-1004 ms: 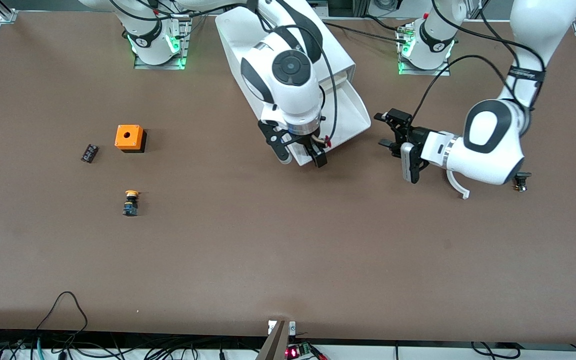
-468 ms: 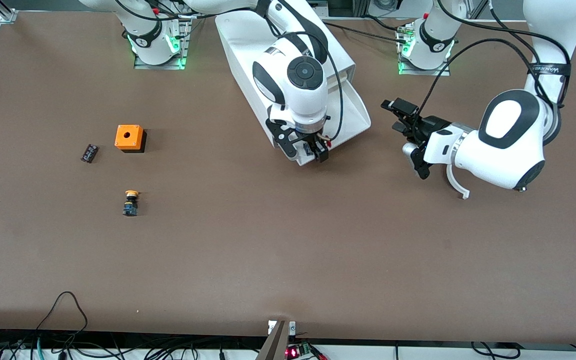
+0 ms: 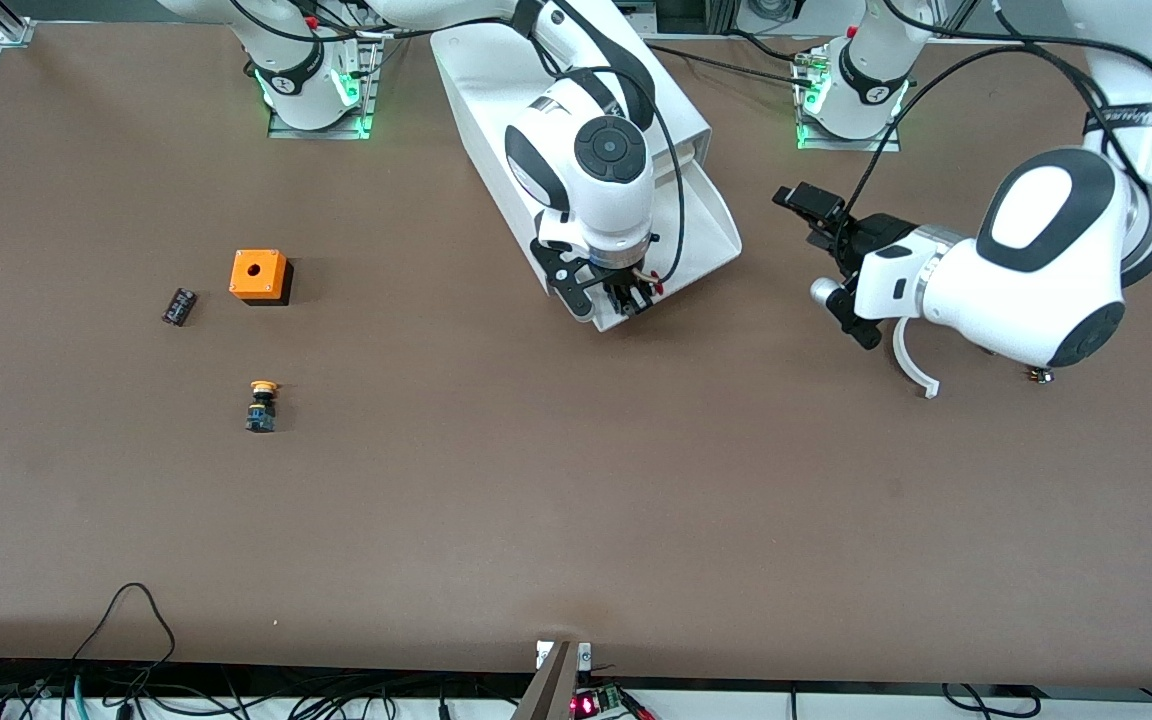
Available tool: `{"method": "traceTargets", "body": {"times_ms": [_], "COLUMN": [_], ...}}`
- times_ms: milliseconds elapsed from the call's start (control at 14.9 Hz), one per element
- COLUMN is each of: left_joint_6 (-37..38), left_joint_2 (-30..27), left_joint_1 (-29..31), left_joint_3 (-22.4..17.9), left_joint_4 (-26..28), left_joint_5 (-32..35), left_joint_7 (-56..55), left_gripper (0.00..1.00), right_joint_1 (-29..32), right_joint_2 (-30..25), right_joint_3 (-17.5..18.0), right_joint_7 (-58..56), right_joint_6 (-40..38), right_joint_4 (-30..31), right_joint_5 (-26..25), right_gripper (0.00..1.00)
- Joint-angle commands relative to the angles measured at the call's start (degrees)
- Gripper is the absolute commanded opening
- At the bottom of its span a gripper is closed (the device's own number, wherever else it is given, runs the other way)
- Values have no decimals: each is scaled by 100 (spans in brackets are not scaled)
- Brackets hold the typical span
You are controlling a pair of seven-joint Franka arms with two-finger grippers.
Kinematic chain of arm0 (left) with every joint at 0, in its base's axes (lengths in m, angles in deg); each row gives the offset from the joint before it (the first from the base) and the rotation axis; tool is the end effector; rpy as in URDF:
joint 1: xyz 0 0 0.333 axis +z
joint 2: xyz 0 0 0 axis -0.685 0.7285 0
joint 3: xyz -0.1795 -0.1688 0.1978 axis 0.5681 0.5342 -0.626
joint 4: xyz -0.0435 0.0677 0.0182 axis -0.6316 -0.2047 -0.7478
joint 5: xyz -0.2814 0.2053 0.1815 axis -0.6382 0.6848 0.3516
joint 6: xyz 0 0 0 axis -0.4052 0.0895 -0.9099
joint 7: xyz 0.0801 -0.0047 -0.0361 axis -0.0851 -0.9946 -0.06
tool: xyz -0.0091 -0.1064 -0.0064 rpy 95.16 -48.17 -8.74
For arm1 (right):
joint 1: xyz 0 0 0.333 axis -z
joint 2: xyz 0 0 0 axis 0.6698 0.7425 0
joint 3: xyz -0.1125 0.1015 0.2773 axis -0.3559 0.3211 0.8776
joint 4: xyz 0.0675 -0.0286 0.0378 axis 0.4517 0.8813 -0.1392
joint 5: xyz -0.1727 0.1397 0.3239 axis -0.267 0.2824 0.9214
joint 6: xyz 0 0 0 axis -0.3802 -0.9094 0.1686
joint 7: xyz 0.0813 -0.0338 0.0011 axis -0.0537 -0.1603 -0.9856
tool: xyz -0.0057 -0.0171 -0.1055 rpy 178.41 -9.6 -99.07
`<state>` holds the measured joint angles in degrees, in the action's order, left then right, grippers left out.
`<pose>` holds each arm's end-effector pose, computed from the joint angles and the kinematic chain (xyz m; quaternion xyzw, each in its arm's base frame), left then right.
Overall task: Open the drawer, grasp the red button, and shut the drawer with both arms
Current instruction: 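Lift the red button out of the drawer with the right gripper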
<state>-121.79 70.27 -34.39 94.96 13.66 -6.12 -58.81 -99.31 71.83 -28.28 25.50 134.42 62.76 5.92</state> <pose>0.5554 -0.1645 0.4462 0.8757 -0.2125 -0.2984 0.3147 0.4872 0.5779 0.3427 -0.8779 0.4777 0.0104 0.0306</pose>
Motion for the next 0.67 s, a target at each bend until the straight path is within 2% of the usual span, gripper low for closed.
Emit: {"method": "traceTargets", "body": {"times_ms": [0,268,602], "left_joint_6": [203,274,230], "left_joint_2": [-241,-241,-189], "left_joint_1": [-15,-181,-322], "left_joint_3": [273,634,652], "left_joint_4": [-437,-878,-1291], "left_joint_5": [618,1373,2533], "left_joint_7": [-706,-1814,-1869], "left_gripper": [100,100,100], "right_joint_1": [-58,-23,258], "right_joint_2": [-39,-205,-390], "right_joint_3": [-56,-100,-127], "right_joint_7": [-30,-118,-1029], "right_joint_6": [21,12,-365], "right_joint_4": [5,-109,-135], "right_joint_5": [-97,-61,18], "right_gripper": [0,0,0]}}
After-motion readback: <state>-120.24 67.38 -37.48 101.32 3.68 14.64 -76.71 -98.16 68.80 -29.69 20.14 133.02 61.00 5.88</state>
